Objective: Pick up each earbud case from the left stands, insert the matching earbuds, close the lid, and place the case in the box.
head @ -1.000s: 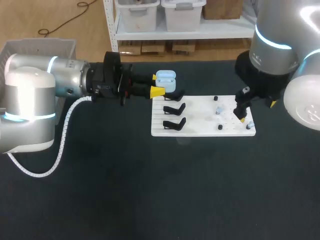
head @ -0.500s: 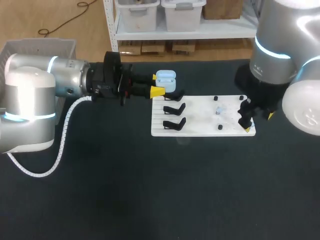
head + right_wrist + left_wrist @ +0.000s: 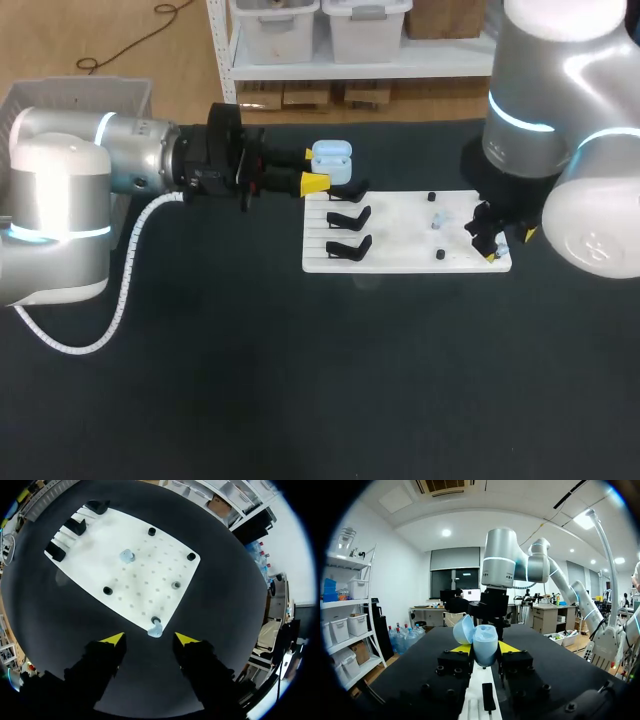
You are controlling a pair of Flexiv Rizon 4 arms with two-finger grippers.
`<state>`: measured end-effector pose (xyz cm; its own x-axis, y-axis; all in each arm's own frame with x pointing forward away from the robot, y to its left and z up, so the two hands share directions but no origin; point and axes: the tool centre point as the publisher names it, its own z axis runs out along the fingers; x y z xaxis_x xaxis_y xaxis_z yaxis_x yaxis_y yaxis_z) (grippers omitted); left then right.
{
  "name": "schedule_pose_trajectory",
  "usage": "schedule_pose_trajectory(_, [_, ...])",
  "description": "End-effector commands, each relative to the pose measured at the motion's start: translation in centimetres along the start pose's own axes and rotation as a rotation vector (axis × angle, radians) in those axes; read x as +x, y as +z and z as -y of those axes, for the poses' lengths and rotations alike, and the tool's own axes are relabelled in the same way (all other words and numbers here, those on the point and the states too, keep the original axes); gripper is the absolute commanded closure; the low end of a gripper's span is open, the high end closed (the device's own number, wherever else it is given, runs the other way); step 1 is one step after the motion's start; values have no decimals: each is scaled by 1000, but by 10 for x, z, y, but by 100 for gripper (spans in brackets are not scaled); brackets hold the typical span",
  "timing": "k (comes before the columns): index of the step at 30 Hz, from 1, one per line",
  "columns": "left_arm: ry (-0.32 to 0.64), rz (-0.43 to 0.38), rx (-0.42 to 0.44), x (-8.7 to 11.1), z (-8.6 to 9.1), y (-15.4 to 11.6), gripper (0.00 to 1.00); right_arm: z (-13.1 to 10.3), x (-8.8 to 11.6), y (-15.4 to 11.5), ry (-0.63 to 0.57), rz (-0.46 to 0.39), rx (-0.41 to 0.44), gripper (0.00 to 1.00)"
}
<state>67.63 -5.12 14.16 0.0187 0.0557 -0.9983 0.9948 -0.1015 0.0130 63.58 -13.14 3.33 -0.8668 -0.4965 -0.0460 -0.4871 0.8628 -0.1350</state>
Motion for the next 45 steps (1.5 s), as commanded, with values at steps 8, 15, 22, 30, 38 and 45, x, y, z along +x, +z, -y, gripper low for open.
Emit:
schedule_pose_trajectory(8, [2, 3, 1, 1, -1, 0, 100, 3, 0, 11, 17, 8, 31, 55])
schedule_pose_trajectory(15, [2, 3, 1, 1, -1, 0, 100, 4, 0, 15, 19, 6, 39, 56])
schedule_pose_trajectory(22, [2, 3, 1, 1, -1, 0, 100, 5, -1, 19, 17, 9, 51, 62])
schedule_pose_trajectory(30, [2, 3, 1, 1, -1, 0, 100, 5, -1, 20, 10, 7, 52, 67])
schedule_pose_trajectory(38, [2, 3, 1, 1, -1, 0, 100, 5, -1, 21, 12, 6, 56, 77])
schedule_pose_trajectory(45, [2, 3, 1, 1, -1, 0, 100, 5, 1, 22, 13, 1, 61, 85])
